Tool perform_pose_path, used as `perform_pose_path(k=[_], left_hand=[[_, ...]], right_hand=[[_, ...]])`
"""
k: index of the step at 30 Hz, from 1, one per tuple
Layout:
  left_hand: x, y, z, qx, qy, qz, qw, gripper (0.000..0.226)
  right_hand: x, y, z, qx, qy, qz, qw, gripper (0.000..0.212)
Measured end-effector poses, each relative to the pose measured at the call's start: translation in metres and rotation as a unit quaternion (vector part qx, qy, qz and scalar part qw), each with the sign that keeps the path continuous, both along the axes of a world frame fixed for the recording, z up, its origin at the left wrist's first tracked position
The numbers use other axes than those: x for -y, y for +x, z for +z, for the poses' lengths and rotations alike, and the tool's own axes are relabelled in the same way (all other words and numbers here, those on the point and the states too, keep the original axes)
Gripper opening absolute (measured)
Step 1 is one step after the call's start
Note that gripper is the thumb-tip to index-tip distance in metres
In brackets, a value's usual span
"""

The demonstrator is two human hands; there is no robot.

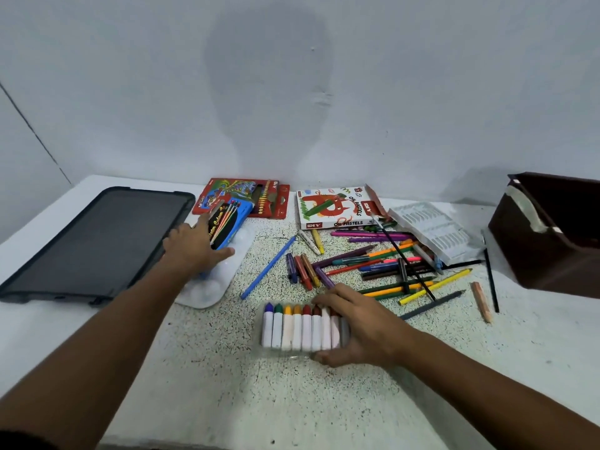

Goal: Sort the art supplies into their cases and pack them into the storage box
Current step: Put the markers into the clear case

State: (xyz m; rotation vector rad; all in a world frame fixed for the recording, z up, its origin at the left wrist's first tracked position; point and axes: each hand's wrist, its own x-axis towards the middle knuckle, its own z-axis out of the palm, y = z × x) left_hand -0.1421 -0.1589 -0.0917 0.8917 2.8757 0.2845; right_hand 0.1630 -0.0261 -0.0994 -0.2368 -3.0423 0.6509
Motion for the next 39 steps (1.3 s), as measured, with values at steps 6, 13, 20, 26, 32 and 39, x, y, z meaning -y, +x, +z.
perform_pose_path(k=[6, 13, 20, 26, 32, 39], left_hand=[[-0.006, 0.002, 0.021, 0.001, 0.062, -0.023, 0.998, 0.109], [-0.015, 0.033, 0.057, 0.032, 0.143, -0.219, 0.965, 0.121], [-0.035, 0.061, 0.072, 0.076, 0.216, -0.321, 0.919, 0.107], [-0.056, 0.079, 0.079, 0.064, 0.219, -0.344, 0.911, 0.102], [-0.074, 0.102, 0.093, 0.038, 0.215, -0.362, 0.906, 0.101], [-0.087, 0.121, 0.102, 0.003, 0.227, -0.373, 0.9, 0.104]], right_hand=[[-0.03, 0.002, 0.031, -0.044, 0.011, -0.062, 0.997, 0.097], [-0.102, 0.012, 0.092, -0.144, 0.118, -0.144, 0.972, 0.09], [-0.144, 0.035, 0.123, -0.114, 0.154, -0.16, 0.968, 0.087], [-0.158, 0.059, 0.133, -0.104, 0.164, -0.122, 0.973, 0.085], [-0.17, 0.079, 0.146, -0.083, 0.192, -0.077, 0.975, 0.092], [-0.187, 0.099, 0.161, -0.088, 0.2, -0.049, 0.975, 0.093]])
